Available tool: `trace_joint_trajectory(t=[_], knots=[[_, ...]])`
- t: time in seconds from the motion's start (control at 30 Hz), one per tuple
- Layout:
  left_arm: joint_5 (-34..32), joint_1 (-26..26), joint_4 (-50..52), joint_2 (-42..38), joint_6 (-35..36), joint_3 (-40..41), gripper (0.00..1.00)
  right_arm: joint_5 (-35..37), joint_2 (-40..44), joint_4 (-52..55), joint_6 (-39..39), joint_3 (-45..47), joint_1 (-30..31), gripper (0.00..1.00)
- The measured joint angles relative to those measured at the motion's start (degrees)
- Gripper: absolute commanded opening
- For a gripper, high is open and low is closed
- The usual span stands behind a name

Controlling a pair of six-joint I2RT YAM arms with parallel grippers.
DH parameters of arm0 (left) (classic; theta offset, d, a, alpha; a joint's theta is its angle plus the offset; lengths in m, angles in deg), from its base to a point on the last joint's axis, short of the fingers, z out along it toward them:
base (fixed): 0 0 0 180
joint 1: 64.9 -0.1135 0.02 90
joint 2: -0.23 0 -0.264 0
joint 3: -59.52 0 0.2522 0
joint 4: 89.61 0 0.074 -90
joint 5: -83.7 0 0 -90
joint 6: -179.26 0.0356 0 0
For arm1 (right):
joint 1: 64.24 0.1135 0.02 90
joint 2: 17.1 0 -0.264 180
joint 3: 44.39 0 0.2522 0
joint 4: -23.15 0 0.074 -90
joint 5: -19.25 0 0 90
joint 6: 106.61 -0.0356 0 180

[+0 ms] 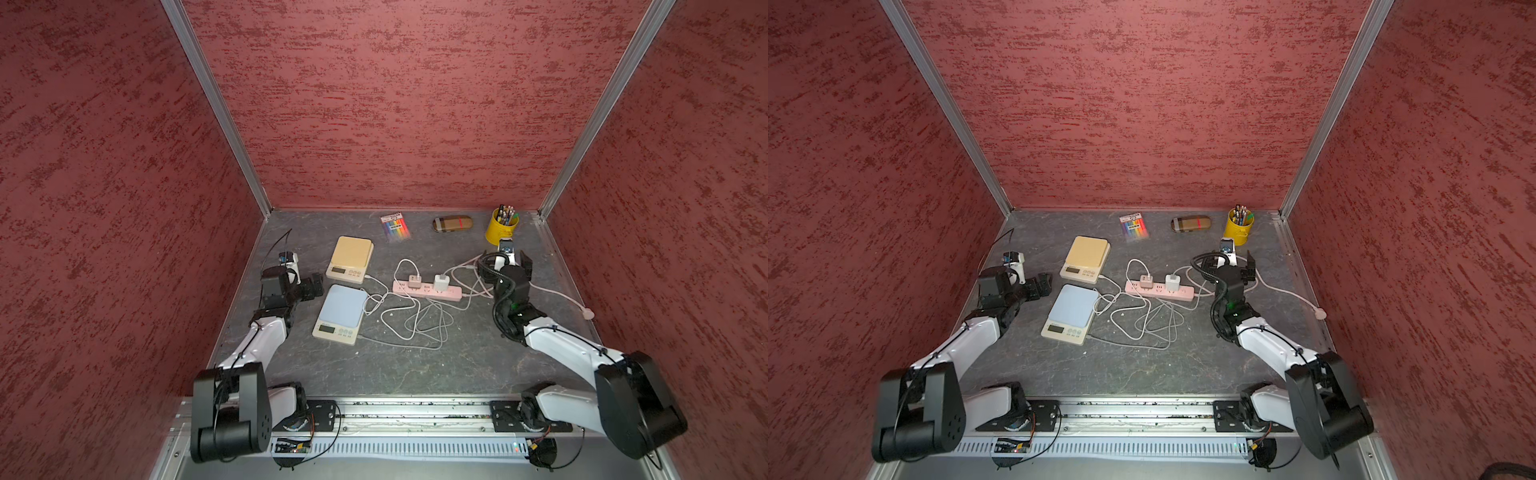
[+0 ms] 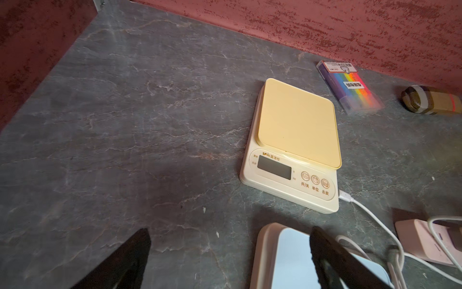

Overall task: Charge the electronic scale
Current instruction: Reset both arms

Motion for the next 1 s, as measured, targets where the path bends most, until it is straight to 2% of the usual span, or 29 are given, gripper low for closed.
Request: trace_joint_trajectory(t=[0.13,0.37,0.47,0.63,0.77,0.87,1.0], knots=[[-2.3,3.0,-10.0,5.2,1.7,1.2,1.00,-3.7,-3.8,-10.5,-0.5,8.0,-4.8,0.99],[-4.1,4.4,-32.8,14.7,2.2,7.1,1.00,-9.7,-6.0,-22.4,0.3,9.0,-8.7,0.99],[-4.2,4.8,-35.2,16.7,2.7,8.6,1.00,-12.5,-4.8,-30.3,0.4,12.7,-10.7,0.99],[-4.1,4.8,-39.1,16.7,2.8,8.1,1.00,-14.6,-3.1,-26.6,-0.7,10.7,-12.6,0.99],[-4.2,4.8,-39.9,16.6,2.9,8.0,1.00,-15.8,-1.7,-31.5,-2.5,15.4,-12.7,0.99],[-4.4,5.0,-40.4,16.6,3.0,8.0,1.00,-15.8,-6.8,-35.1,-3.8,18.1,-13.4,0.99],[-5.0,5.3,-40.8,16.6,3.1,8.0,1.00,-17.6,-14.0,-37.0,-6.4,16.9,-15.9,0.99]])
